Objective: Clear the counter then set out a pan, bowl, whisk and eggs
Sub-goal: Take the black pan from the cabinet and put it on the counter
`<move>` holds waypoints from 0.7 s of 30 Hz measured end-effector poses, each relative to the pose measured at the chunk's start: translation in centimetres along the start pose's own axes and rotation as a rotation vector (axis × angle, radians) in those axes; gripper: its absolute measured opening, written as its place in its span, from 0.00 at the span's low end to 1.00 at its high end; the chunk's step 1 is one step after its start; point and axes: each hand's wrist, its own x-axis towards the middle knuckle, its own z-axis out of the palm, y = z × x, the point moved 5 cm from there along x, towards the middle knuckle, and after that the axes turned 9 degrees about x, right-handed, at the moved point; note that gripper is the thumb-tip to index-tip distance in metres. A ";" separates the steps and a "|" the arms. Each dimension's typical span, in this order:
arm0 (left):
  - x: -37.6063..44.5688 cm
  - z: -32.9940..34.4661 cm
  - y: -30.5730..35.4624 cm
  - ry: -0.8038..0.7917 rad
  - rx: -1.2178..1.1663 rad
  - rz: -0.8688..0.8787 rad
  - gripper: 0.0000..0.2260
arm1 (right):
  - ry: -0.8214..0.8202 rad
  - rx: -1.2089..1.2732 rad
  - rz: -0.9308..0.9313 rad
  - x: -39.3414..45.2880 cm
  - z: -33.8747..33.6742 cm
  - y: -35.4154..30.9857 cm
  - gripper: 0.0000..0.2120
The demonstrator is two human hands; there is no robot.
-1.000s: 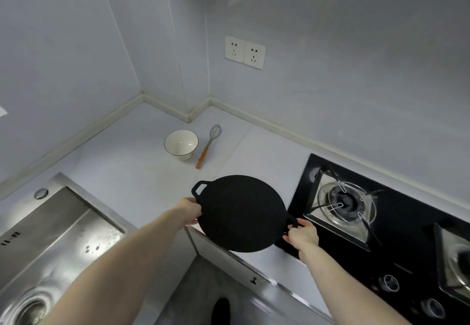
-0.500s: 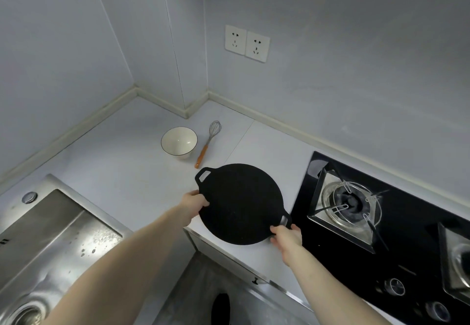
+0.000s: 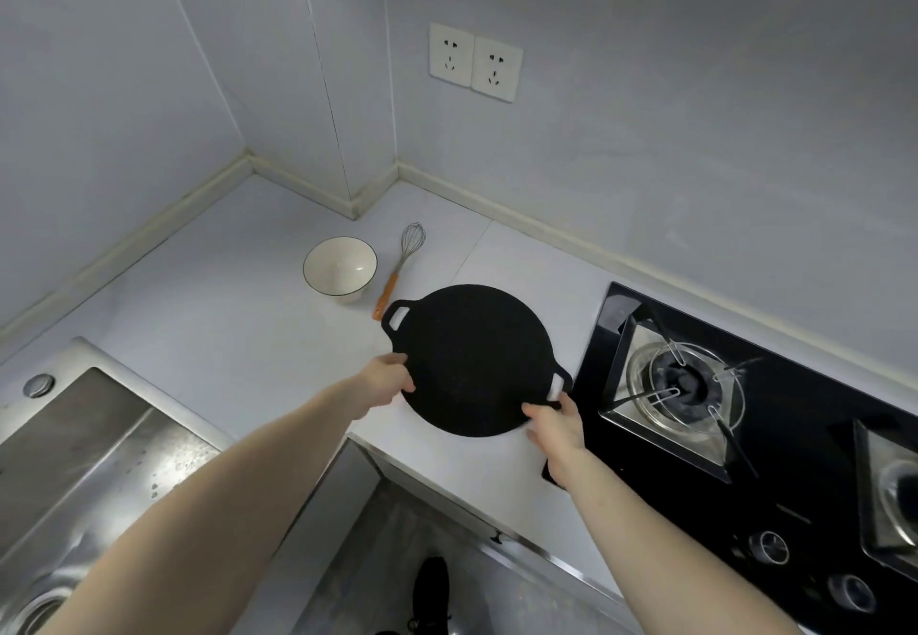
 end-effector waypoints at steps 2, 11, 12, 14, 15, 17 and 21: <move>-0.8 0.8 -0.9 0.020 0.202 0.037 0.27 | -0.014 -0.200 -0.032 -1.0 0.4 1.4 0.41; -2.9 4.1 -4.1 -0.019 1.112 0.202 0.37 | -0.296 -0.923 -0.162 -4.1 3.0 4.3 0.34; -3.0 4.1 -3.7 -0.011 1.146 0.199 0.37 | -0.304 -0.994 -0.159 -4.0 3.2 4.0 0.35; -2.6 4.0 -2.8 0.000 1.200 0.181 0.38 | -0.313 -1.114 -0.162 -3.5 3.5 3.4 0.38; -2.3 3.9 -2.2 -0.001 1.227 0.171 0.38 | -0.311 -1.165 -0.159 -3.4 3.7 3.0 0.40; -1.7 3.6 -0.8 0.000 1.291 0.161 0.37 | -0.309 -1.247 -0.158 -2.8 4.2 2.2 0.42; -0.3 2.9 1.3 0.013 1.375 0.126 0.38 | -0.325 -1.322 -0.147 -1.5 5.5 0.5 0.42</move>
